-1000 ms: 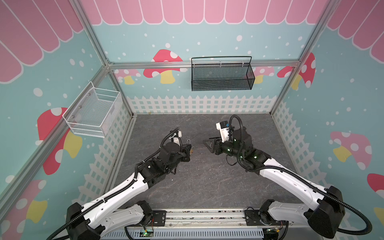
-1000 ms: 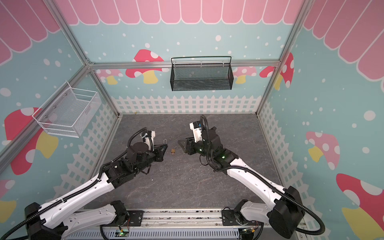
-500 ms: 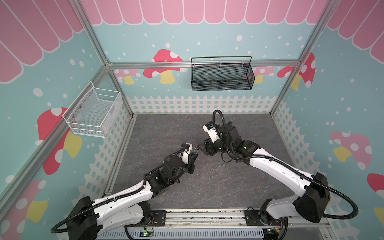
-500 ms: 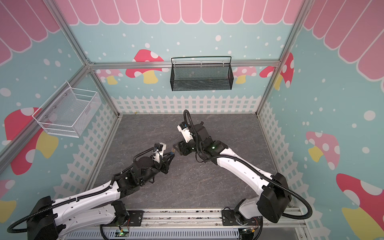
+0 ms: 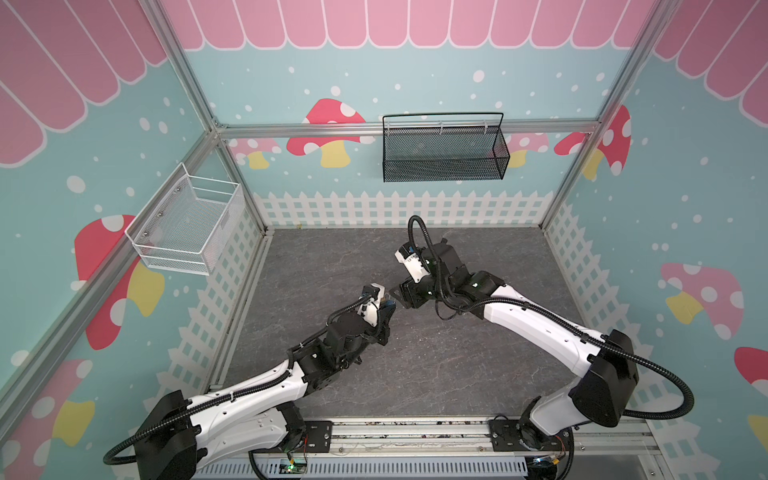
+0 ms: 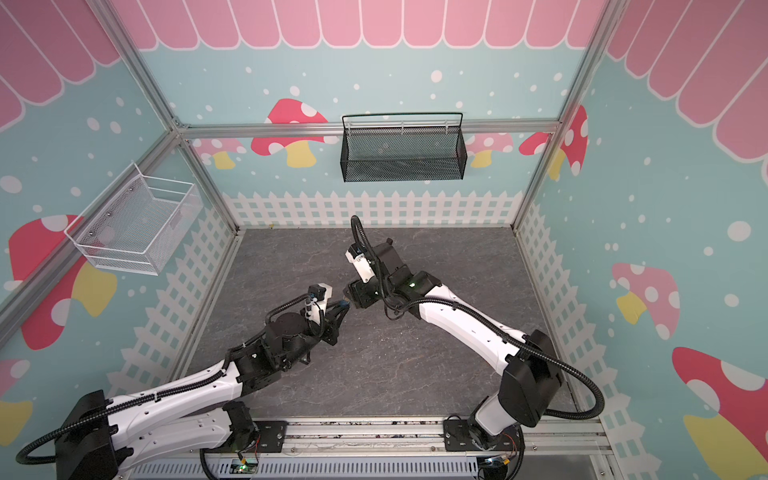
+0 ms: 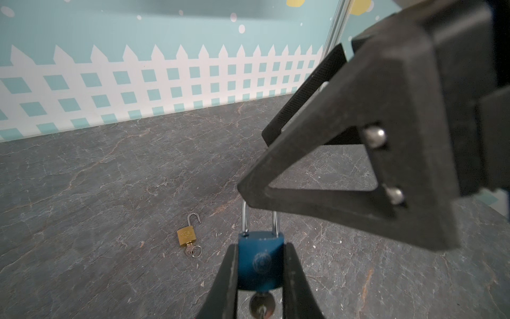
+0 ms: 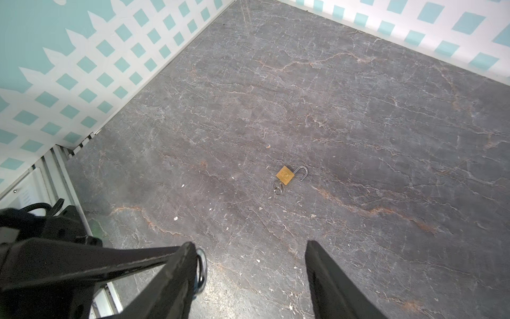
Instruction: Unlock with the key
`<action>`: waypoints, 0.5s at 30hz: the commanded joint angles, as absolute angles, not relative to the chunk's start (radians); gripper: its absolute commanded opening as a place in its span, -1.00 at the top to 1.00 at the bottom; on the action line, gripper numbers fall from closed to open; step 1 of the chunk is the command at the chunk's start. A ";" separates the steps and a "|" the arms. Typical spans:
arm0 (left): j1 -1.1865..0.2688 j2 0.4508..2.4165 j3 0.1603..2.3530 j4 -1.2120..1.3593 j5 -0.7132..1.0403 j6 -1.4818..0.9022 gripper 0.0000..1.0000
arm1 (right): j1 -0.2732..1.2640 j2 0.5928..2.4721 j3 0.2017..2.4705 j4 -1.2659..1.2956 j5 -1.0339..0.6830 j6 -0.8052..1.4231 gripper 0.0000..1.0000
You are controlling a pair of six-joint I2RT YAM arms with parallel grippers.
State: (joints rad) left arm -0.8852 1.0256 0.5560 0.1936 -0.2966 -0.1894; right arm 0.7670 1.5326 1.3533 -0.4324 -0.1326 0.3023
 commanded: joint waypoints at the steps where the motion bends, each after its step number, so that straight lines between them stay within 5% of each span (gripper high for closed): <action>1: -0.888 1.016 0.557 0.220 -0.314 -0.163 1.00 | 0.773 1.549 1.399 -0.482 -0.092 0.267 -0.32; 15: -0.888 1.014 0.558 0.220 -0.314 -0.140 1.00 | 0.773 1.609 1.499 -0.595 -0.046 0.192 -0.35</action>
